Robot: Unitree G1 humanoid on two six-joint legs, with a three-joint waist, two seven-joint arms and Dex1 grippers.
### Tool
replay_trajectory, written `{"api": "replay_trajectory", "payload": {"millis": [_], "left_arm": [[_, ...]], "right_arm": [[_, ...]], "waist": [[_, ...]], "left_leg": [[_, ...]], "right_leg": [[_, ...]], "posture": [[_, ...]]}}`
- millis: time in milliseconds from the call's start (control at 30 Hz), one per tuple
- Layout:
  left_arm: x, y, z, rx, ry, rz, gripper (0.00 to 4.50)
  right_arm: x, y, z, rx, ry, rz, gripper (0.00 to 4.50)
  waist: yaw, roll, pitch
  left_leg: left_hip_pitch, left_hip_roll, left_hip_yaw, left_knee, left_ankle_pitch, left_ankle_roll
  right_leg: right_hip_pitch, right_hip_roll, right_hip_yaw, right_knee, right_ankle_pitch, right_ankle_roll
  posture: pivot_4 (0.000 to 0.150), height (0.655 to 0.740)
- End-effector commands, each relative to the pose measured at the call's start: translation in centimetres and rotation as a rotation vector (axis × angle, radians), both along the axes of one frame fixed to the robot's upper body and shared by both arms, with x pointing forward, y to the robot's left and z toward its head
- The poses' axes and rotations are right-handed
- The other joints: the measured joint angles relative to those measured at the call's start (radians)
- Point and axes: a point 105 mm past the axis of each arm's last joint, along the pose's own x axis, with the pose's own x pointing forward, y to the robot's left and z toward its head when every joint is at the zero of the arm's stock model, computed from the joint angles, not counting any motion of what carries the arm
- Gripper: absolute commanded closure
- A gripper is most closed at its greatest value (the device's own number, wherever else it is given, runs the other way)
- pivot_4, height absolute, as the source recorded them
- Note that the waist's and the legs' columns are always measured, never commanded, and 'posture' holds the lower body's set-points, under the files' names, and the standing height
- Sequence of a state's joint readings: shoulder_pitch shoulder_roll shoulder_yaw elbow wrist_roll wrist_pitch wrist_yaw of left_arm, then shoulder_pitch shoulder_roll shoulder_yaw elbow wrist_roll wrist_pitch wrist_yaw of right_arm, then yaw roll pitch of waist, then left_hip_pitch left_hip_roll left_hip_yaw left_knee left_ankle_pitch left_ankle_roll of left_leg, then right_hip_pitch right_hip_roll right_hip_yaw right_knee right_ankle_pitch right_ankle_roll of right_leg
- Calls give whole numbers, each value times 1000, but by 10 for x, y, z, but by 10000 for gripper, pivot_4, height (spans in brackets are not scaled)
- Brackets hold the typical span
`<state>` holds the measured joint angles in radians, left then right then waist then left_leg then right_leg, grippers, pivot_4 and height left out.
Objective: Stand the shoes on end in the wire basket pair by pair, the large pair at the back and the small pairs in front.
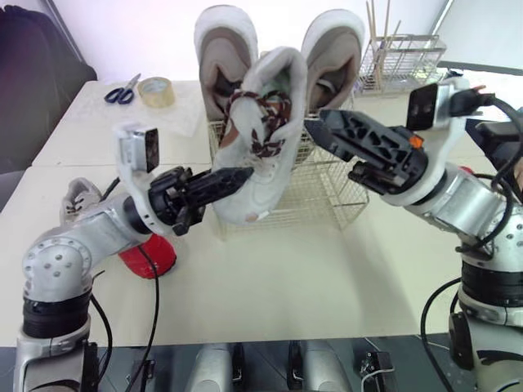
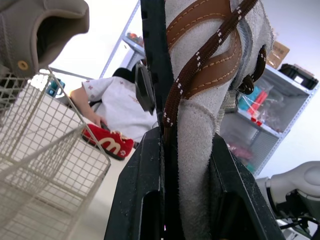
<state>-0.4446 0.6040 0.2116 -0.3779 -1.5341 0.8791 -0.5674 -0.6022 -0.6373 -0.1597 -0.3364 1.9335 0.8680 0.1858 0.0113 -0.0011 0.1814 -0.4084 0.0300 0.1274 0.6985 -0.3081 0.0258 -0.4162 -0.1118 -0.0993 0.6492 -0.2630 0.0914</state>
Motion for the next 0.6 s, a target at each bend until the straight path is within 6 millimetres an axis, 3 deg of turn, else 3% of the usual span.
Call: {"api": "replay_trajectory", "payload": {"millis": [33,367,467,600], "left_arm": [[-2,-2,12,-30,-63,-15,38727],[-4,-8,9,-33,-61,-44,38727],[-5,-8,6,-30,-52,-47,38727],[-5,-8,3,-18,-45,-46,38727]], "right_arm": [[-9,7,1,-34,-56,18,229],[1,16,-1,-49,-95,-14,229],[3,17,0,-46,-111,-23,9174],[-1,18,0,-40,-134,0,28578]], "waist": [[0,0,0],[0,0,0],[0,0,0],[0,0,0]], "left_leg": [[0,0,0,0,0,0],[0,0,0,0,0,0],[0,0,0,0,0,0],[0,0,0,0,0,0]], "right_leg": [[0,0,0,0,0,0],[0,0,0,0,0,0],[0,0,0,0,0,0],[0,0,0,0,0,0]], "posture": [[1500,7400],[1500,7400],[1500,7400],[1500,7400]]}}
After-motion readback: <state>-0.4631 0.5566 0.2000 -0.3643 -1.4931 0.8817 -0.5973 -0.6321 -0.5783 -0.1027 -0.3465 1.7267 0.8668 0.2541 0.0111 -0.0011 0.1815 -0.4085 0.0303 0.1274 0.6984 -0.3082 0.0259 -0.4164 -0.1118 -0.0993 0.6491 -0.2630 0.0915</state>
